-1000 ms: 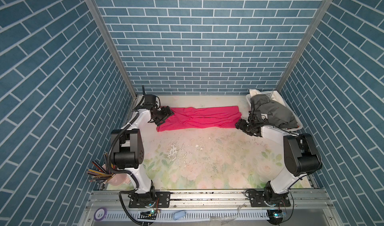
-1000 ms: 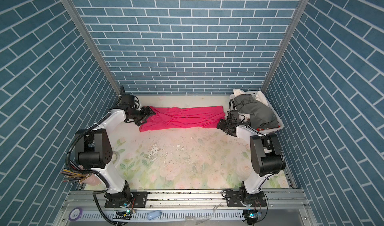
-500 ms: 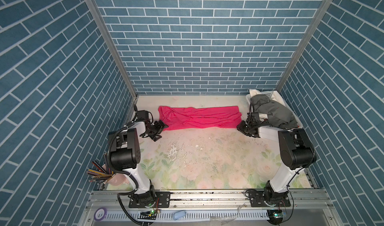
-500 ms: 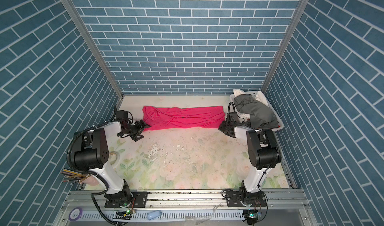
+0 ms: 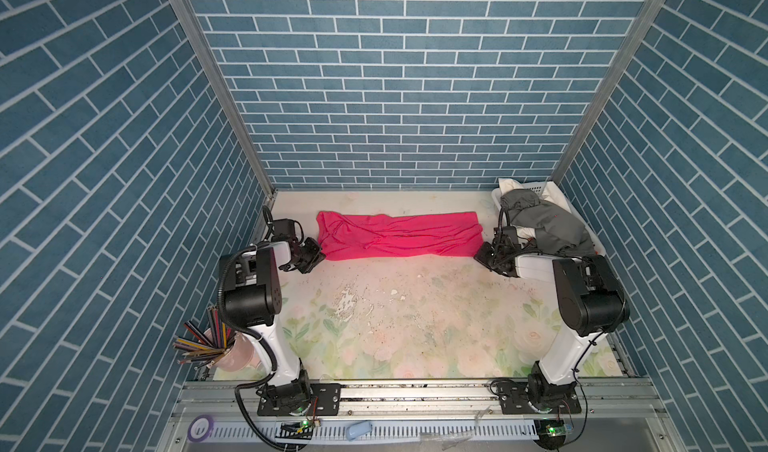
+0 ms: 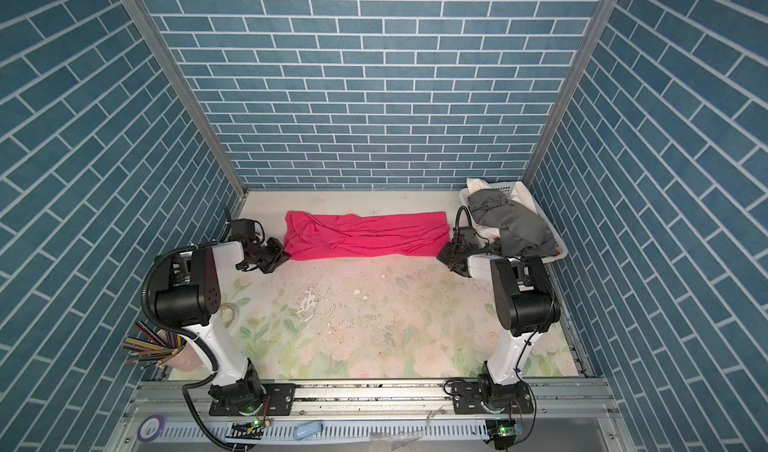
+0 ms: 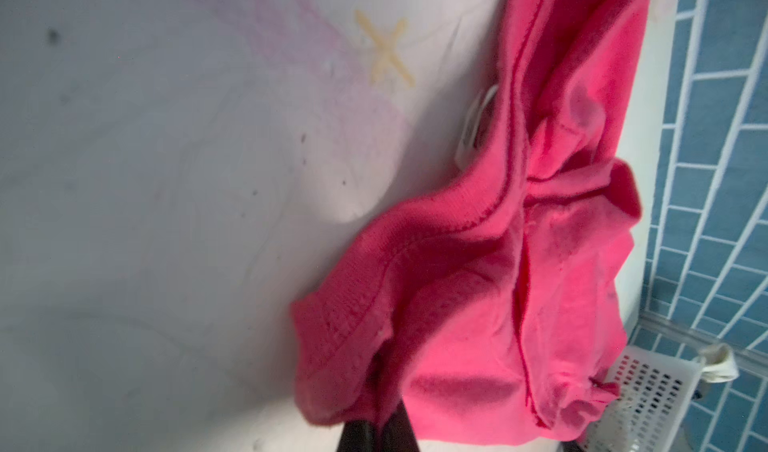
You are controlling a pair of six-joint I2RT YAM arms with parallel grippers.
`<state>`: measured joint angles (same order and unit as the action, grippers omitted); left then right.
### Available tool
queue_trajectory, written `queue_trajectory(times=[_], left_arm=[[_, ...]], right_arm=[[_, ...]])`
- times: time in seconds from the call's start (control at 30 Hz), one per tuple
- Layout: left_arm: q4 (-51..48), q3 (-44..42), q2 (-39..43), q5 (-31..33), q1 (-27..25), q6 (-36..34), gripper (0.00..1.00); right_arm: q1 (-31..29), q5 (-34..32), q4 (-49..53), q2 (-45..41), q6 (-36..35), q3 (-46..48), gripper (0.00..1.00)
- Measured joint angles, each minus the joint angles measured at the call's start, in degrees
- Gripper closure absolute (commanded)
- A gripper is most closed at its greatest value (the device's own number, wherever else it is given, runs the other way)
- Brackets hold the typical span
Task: Fold and stack the t-shirts
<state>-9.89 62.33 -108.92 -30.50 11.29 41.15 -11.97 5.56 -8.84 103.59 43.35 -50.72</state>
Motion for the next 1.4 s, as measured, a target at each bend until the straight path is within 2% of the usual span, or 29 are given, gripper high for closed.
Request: queue_trajectory(times=[0.2, 0.4, 0.7, 0.73, 0.77, 0.87, 0.93, 0.97, 1.03, 1.07, 1.1, 1.27, 1.4], left_arm=[[0.1, 0.2, 0.9, 0.0, 2.3, -1.3, 1.00], [-0.6, -4.1, 6.4, -1.0, 6.1, -1.9, 1.00], [-0.3, -12.0, 8.9, -2.7, 6.3, -2.5, 1.00], [0.0, -12.6, 8.8, -2.9, 6.3, -2.5, 1.00], [0.4, -13.3, 8.8, -3.4, 6.3, -2.6, 0.92], [2.4, -13.8, 9.0, -5.9, 6.4, -2.1, 0.46], [3.1, -13.7, 10.3, -6.7, 6.1, -1.9, 0.30], [2.2, -13.0, 11.3, -6.6, 5.8, -1.8, 0.26], [-0.7, -10.3, 13.0, -5.2, 5.0, -2.3, 0.19], [-1.8, -8.6, 13.6, -4.6, 4.4, -2.7, 0.15], [-3.0, -6.2, 14.4, -3.8, 3.5, -2.9, 0.14], [-0.5, 0.3, 17.1, -4.7, -1.9, -0.1, 0.14], [2.1, 0.8, 13.1, -8.9, -3.5, 4.3, 0.14]], right_arm=[[0.8, -1.0, 1.2, -1.0, -1.9, 0.5, 1.00], [0.9, -2.3, 3.7, -8.0, -4.7, 5.9, 1.00], [1.3, -3.9, 5.3, -13.3, -6.3, 12.5, 1.00], [1.4, -4.1, 5.4, -13.6, -6.3, 12.8, 0.96], [1.5, -4.1, 5.4, -14.1, -6.3, 13.2, 0.89], [1.6, -4.3, 6.6, -15.8, -7.1, 13.9, 0.67], [1.7, -4.3, 8.2, -17.1, -7.7, 13.9, 0.48], [1.7, -4.3, 9.1, -18.0, -7.8, 13.7, 0.37], [1.1, -4.4, 11.6, -20.1, -8.0, 12.5, 0.22], [0.6, -4.5, 12.5, -21.1, -8.3, 11.5, 0.20], [-0.3, -4.5, 13.2, -22.1, -8.8, 10.0, 0.15], [-9.1, -2.4, 9.2, -22.6, -5.5, 2.0, 0.13], [-18.8, -0.5, 0.8, -15.7, 2.2, -3.2, 0.11]])
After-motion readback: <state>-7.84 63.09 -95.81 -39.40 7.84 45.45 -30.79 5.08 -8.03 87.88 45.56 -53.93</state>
